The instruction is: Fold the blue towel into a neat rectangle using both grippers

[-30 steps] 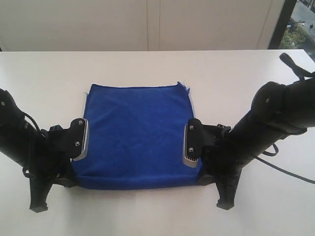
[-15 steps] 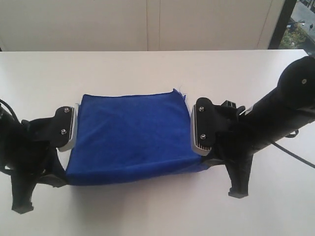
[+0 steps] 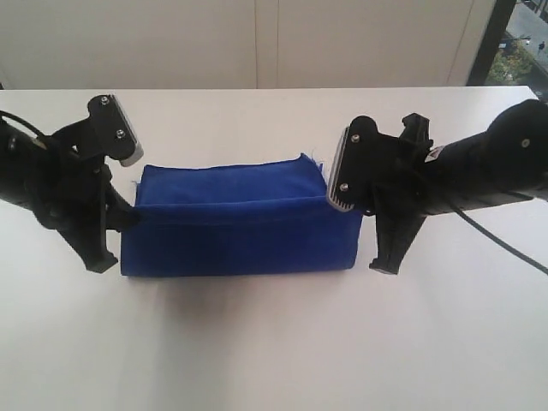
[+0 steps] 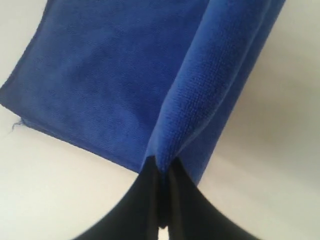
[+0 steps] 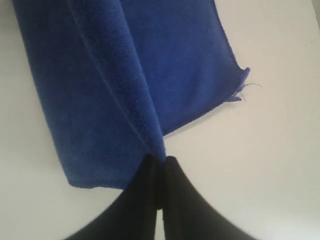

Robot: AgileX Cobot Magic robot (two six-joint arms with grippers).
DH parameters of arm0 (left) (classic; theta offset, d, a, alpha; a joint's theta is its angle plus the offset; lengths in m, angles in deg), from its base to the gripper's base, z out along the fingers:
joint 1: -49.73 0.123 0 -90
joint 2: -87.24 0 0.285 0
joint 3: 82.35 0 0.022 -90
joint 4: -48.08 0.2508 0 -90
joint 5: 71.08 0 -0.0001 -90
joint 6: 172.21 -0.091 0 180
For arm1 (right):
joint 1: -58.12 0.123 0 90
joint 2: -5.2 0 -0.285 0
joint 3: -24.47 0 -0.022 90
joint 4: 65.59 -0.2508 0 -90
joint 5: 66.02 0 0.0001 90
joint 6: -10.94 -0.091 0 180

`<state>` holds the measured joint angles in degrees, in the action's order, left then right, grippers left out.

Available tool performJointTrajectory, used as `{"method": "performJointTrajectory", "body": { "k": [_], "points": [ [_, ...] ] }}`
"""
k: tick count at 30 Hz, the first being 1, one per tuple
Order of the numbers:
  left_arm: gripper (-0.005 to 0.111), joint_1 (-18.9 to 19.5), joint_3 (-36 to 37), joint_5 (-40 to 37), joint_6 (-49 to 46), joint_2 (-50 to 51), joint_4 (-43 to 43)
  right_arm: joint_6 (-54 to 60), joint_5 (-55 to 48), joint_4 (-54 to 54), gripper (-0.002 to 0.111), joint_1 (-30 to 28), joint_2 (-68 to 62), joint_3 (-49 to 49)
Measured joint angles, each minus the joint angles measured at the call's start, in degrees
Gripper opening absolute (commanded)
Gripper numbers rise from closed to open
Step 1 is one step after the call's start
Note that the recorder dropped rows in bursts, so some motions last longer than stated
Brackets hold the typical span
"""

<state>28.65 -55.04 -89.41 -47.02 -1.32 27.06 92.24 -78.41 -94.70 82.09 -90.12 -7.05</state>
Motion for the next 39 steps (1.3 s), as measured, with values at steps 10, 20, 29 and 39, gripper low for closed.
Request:
{"method": "performJointTrajectory", "body": {
  "k": [10, 20, 29, 39],
  "points": [
    [0.000, 3.0, -6.6, 2.5, 0.8, 7.5, 0.9, -3.2, 5.7, 0.0, 0.000, 0.0, -8.7, 7.4],
    [0.000, 3.0, -13.2, 5.5, 0.8, 15.7, 1.0, -7.4, 8.6, 0.0, 0.000, 0.0, -18.1, 16.3],
    [0.000, 6.9, -19.3, 5.7, 4.1, 19.6, 1.1, -8.9, 9.7, 0.0, 0.000, 0.0, -23.8, 22.9],
    [0.000, 7.5, -20.5, 7.9, 4.4, 23.2, 1.2, -9.3, 12.0, 0.0, 0.000, -0.4, -27.6, 25.6]
  ]
}}
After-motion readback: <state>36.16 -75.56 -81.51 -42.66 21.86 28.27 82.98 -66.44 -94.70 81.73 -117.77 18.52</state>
